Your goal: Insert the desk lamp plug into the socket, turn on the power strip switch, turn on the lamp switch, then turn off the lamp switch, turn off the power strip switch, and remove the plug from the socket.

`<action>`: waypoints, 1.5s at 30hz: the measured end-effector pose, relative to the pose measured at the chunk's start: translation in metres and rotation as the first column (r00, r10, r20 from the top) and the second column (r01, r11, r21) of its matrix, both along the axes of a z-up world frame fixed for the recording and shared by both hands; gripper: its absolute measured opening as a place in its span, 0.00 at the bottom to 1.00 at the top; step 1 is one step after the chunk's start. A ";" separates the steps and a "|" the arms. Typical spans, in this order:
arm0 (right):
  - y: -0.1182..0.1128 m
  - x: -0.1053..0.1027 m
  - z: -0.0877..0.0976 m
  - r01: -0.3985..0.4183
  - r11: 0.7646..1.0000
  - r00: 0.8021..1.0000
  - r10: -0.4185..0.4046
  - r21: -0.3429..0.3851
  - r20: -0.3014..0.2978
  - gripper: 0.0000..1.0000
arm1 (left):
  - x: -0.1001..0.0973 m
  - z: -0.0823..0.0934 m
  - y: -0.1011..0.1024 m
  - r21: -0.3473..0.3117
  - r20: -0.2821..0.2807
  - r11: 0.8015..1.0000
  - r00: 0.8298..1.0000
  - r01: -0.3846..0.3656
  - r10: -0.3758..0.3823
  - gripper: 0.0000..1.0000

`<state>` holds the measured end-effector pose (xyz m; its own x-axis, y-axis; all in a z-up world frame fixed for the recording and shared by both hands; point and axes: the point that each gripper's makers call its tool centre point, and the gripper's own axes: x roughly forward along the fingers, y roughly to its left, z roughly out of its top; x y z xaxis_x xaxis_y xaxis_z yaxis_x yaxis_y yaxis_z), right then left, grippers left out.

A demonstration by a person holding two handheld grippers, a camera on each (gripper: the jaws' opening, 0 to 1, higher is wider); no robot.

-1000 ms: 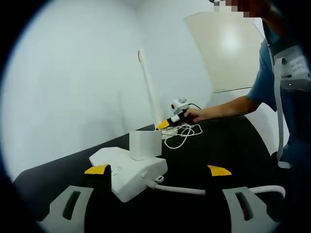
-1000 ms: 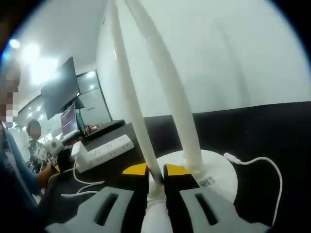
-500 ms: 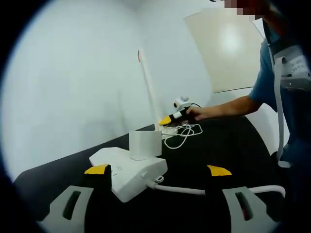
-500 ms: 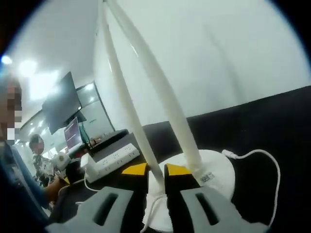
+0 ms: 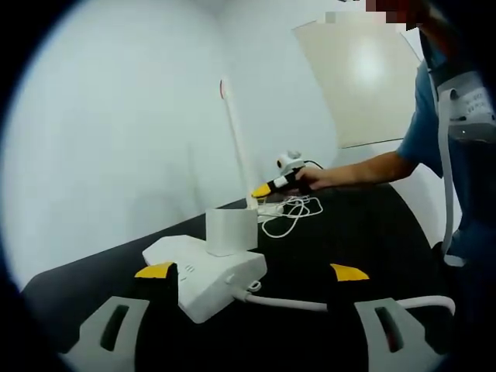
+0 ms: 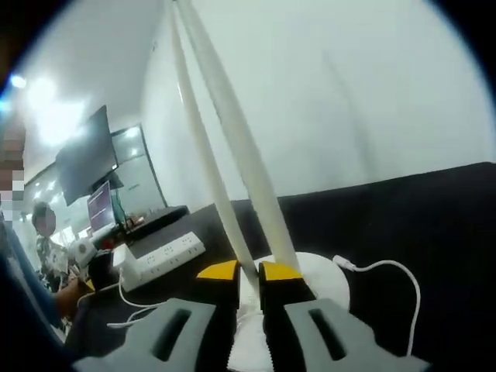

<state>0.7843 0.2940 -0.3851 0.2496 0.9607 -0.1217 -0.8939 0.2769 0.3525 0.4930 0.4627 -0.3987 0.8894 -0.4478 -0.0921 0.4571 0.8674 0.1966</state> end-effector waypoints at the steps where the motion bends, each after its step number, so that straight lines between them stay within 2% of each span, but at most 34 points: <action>1: 0.000 0.002 0.000 0.002 1.000 1.000 -0.002 -0.002 0.003 0.12 | 0.000 0.000 0.000 0.000 0.000 1.000 1.000 0.000 0.000 0.75; 5: -0.001 0.007 0.000 0.015 1.000 1.000 -0.015 -0.017 0.013 0.12 | 0.000 0.000 0.001 0.001 0.001 1.000 1.000 0.002 -0.002 0.75; 6: -0.001 0.008 0.000 0.019 1.000 1.000 -0.019 -0.015 0.003 0.12 | 0.000 0.000 0.001 0.002 0.002 1.000 1.000 0.002 -0.002 0.75; 8: -0.001 0.006 0.000 0.012 1.000 0.998 -0.012 0.001 -0.057 0.13 | 0.000 0.000 0.001 0.002 0.002 1.000 1.000 0.003 -0.003 0.75; 9: -0.002 0.007 0.000 0.018 1.000 0.998 -0.018 0.002 -0.060 0.14 | 0.000 0.000 0.001 0.002 0.002 1.000 1.000 0.002 -0.002 0.75; 13: -0.010 -0.005 0.011 0.037 0.999 0.998 -0.036 0.023 -0.045 0.14 | 0.000 0.002 0.001 -0.006 0.008 1.000 1.000 0.003 -0.003 0.75; 15: -0.015 -0.002 0.017 0.044 0.999 0.998 -0.043 0.032 -0.044 0.14 | 0.000 0.002 0.002 -0.008 0.009 1.000 1.000 -0.001 0.001 0.75; 22: -0.027 -0.025 0.034 0.057 0.997 0.998 -0.057 0.043 -0.013 0.14 | 0.000 0.004 0.004 -0.017 0.014 1.000 1.000 -0.011 0.011 0.75; 24: -0.030 -0.023 0.038 0.043 0.999 0.999 -0.044 0.031 0.028 0.14 | 0.000 0.004 0.006 -0.023 0.015 1.000 1.000 -0.014 0.014 0.75; 27: -0.031 -0.023 0.042 0.041 0.999 0.998 -0.042 0.023 0.038 0.14 | 0.001 0.005 0.008 -0.031 0.017 0.999 1.000 -0.018 0.018 0.75; 28: -0.031 -0.026 0.042 0.037 0.999 0.998 -0.038 0.011 0.056 0.14 | 0.001 0.005 0.008 -0.032 0.017 0.999 1.000 -0.019 0.020 0.75; 29: -0.030 -0.032 0.043 0.020 1.000 0.995 -0.020 -0.002 0.100 0.14 | 0.002 0.005 0.009 -0.034 0.017 0.999 1.000 -0.021 0.021 0.75; 40: -0.025 -0.048 0.058 -0.037 0.999 0.989 0.039 -0.013 0.139 0.18 | 0.005 0.005 0.013 -0.048 0.019 0.999 1.000 -0.024 0.025 0.75; 45: -0.026 -0.058 0.059 -0.049 0.997 0.985 0.057 -0.052 0.163 0.20 | 0.005 0.006 0.013 -0.056 0.024 0.998 0.999 -0.024 0.025 0.75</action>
<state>0.7268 0.2683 -0.3265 0.2192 0.9671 -0.1292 -0.9523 0.2409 0.1875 0.4984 0.4757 -0.3922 0.9018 -0.4298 -0.0455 0.4313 0.8882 0.1586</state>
